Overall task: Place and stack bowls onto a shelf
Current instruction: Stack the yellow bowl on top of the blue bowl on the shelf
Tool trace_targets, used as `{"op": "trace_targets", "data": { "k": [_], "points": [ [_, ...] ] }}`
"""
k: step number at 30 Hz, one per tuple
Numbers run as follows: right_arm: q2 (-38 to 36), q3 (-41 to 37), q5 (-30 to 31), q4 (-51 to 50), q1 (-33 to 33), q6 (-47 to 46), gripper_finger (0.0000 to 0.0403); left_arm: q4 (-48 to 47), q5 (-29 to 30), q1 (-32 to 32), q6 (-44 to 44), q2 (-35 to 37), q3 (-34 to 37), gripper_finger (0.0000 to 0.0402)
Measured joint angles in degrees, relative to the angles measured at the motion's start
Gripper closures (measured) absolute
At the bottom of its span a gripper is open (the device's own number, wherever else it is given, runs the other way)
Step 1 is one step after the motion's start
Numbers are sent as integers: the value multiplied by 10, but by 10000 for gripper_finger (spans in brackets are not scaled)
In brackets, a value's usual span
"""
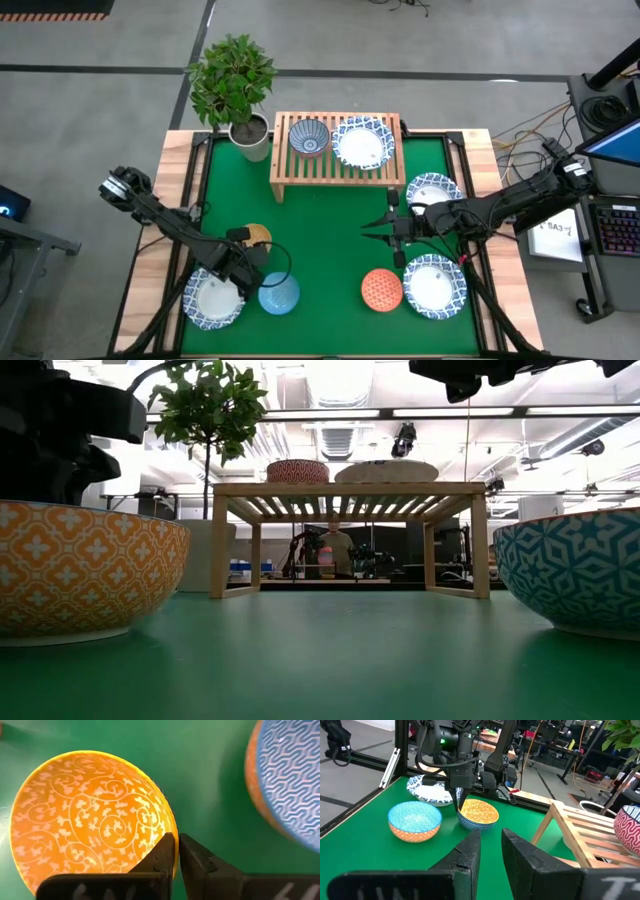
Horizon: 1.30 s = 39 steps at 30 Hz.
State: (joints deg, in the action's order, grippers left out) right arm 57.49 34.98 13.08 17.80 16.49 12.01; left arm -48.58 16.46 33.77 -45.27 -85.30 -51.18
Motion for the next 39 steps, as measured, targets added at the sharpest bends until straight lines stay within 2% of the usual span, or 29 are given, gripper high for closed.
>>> {"op": "trace_targets", "data": {
  "k": [10, 15, 22, 29, 39],
  "points": [
    [0, -1, 0, -2, 0, -4, 335, -24, 5, 2, 51, 0, -47, 400],
    [0, -2, 0, -7, 0, -8, 335, -89, 12, 0, 99, 0, -115, 401],
    [0, -3, 0, -18, 0, -19, 335, -169, 91, -28, 198, 0, -238, 401],
    [-1, -3, 0, -26, 0, -25, 335, -182, 99, -110, 368, 1, -334, 401],
    [-1, -3, 0, -30, 0, -26, 335, -197, 81, -280, 586, 1, -427, 402]
  ]
}}
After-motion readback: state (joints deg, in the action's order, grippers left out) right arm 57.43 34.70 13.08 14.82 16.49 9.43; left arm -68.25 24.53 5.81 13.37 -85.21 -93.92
